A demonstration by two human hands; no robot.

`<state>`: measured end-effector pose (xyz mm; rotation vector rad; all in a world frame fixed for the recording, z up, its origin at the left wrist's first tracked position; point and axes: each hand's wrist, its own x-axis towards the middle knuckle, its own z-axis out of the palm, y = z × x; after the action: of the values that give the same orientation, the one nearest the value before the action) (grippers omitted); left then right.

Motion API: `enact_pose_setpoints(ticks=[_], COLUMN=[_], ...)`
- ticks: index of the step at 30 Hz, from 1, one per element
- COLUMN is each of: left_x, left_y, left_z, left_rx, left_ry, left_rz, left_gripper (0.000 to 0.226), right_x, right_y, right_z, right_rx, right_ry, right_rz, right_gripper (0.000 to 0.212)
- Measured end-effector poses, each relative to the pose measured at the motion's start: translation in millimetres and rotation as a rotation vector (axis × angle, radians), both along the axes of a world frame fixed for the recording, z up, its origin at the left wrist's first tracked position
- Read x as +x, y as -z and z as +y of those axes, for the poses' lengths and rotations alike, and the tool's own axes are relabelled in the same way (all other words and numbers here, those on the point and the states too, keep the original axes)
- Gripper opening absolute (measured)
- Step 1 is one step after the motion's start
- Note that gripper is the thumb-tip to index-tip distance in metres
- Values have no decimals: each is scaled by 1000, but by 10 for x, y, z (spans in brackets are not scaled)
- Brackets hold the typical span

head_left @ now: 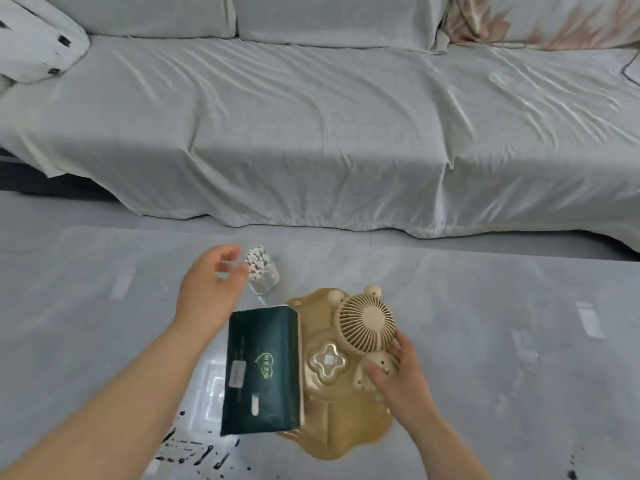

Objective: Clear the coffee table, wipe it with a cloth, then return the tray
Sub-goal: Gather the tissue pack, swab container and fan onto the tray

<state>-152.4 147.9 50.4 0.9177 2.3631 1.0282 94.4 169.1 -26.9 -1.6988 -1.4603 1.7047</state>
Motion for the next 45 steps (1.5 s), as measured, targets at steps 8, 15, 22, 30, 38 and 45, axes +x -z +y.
enact_pose_setpoints(ticks=[8,15,22,30,38,45], left_x=[-526,-402,-476,-482,-511,-551], left_y=[706,1062,1164,1432,1462,1188], left_z=[291,541,480,418,431,341], left_rx=[-315,-260,-138,-112,-116,-112], left_ry=[226,89,82,79,66,-29], left_rz=[19,-162,-179,-235,-159,-190], left_gripper=[95,100,66,58,53,44], right_x=[-52,-39,-21,6,-23,-27], right_y=[-19,41,119,137,149,167], right_z=[109,102,108,142,109,102], right_rx=[101,92,144,141,192,191], right_ry=[-45,-69,-89,-91,-114,-108], right_rz=[-97,-123,-164,-144,-222,-233], right_gripper=[56,73,77,72,80,81])
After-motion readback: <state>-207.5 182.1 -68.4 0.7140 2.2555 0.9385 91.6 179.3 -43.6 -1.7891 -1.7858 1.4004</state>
